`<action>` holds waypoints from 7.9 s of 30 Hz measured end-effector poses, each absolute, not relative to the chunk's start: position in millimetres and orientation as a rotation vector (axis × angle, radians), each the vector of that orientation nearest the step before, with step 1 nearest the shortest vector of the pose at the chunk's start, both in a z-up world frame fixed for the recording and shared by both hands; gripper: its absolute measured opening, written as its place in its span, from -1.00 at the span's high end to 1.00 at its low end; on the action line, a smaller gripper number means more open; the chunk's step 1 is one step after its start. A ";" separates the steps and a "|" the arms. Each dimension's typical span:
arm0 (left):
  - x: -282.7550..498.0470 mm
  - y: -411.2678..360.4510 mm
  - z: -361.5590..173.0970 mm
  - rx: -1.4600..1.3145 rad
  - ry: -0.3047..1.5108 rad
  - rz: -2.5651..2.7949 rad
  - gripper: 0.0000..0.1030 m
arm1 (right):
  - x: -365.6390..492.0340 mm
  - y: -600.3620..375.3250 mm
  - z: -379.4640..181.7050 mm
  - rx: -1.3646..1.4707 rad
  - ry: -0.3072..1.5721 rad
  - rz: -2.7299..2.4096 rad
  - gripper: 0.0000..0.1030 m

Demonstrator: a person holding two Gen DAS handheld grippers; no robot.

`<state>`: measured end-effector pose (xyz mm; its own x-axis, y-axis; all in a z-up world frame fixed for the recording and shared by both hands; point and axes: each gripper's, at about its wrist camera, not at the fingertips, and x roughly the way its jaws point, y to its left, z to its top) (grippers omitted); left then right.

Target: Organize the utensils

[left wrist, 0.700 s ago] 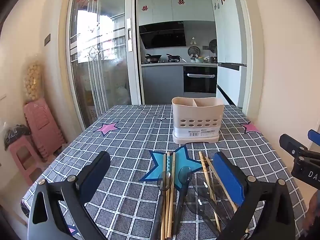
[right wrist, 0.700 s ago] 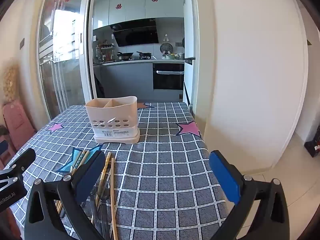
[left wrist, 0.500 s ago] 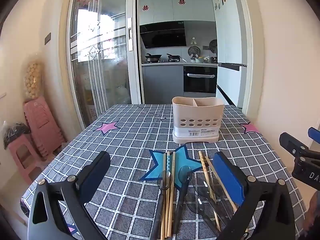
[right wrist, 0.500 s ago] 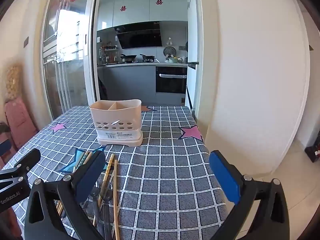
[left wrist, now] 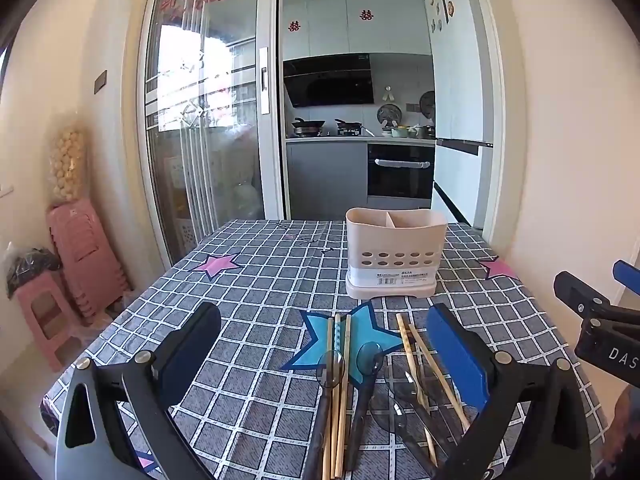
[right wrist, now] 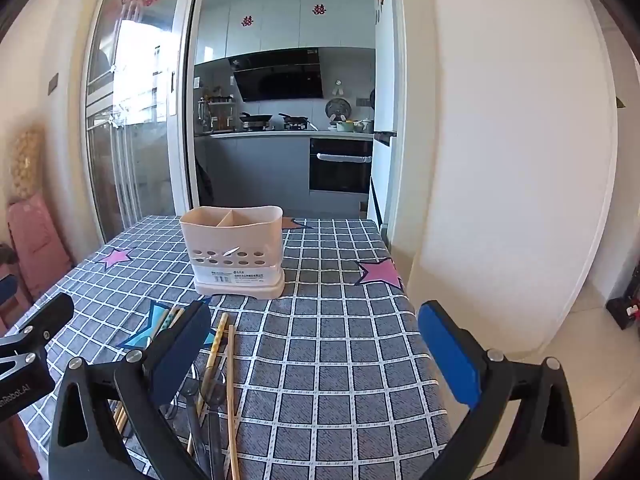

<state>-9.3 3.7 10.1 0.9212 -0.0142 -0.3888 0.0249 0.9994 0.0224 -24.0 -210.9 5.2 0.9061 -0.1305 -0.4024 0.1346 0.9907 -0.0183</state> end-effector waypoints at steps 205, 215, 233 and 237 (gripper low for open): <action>316.6 -22.1 91.0 -0.162 0.427 -0.185 0.20 | 271.8 -227.4 110.3 0.277 0.407 0.260 0.88; 344.2 -37.8 34.4 -0.137 0.399 -0.144 0.20 | 301.9 -203.7 72.4 0.151 0.323 0.236 0.88; 312.3 -47.0 -6.3 -0.033 0.476 -0.098 0.20 | 277.0 -189.9 7.8 0.009 0.418 0.260 0.89; 308.3 -42.1 -2.6 -0.040 0.503 -0.105 0.19 | 278.5 -191.1 9.5 0.020 0.455 0.281 0.87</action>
<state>308.3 -42.1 -2.6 0.8708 -0.1101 -0.4792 0.0905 0.9938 -0.0640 278.5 -191.1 9.5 0.8601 0.2726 -0.4311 -0.2638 0.9611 0.0813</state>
